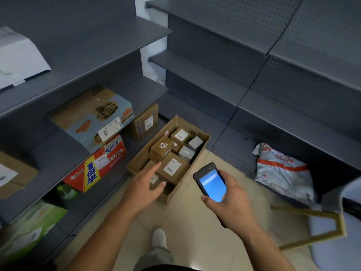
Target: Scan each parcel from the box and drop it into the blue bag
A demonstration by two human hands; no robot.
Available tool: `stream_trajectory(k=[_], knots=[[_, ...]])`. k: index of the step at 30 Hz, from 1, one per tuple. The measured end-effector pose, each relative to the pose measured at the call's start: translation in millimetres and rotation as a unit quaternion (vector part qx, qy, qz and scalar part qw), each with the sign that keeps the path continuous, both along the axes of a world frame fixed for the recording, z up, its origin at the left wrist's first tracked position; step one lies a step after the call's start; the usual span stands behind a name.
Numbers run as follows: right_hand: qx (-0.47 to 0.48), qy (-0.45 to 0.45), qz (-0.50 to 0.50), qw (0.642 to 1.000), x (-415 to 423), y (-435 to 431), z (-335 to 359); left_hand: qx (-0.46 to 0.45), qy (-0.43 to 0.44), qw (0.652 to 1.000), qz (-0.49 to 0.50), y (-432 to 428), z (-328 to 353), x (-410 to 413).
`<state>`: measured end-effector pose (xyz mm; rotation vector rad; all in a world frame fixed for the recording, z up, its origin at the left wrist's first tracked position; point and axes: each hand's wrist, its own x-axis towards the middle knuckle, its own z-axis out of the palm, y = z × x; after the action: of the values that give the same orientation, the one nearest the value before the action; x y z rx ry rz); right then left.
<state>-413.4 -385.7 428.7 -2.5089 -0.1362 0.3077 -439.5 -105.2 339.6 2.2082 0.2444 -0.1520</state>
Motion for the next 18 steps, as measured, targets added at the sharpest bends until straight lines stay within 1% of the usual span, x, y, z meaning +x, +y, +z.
stream_trajectory(k=[5,10,14,18], knots=[[-0.02,-0.028,-0.006,0.999,57.7,30.8,5.6,-0.019,0.009,1.0,0.004,37.1,7.9,61.7],[-0.035,-0.012,-0.02,0.999,97.4,53.0,-1.6,-0.037,0.014,0.999,0.014,59.8,0.5,97.5],[-0.05,0.012,-0.012,0.999,131.2,66.2,-10.5,-0.055,0.031,0.997,0.032,68.4,-12.3,114.9],[-0.042,0.021,0.007,0.999,167.6,76.9,-23.2,-0.071,0.034,0.995,0.062,75.9,-22.4,127.0]])
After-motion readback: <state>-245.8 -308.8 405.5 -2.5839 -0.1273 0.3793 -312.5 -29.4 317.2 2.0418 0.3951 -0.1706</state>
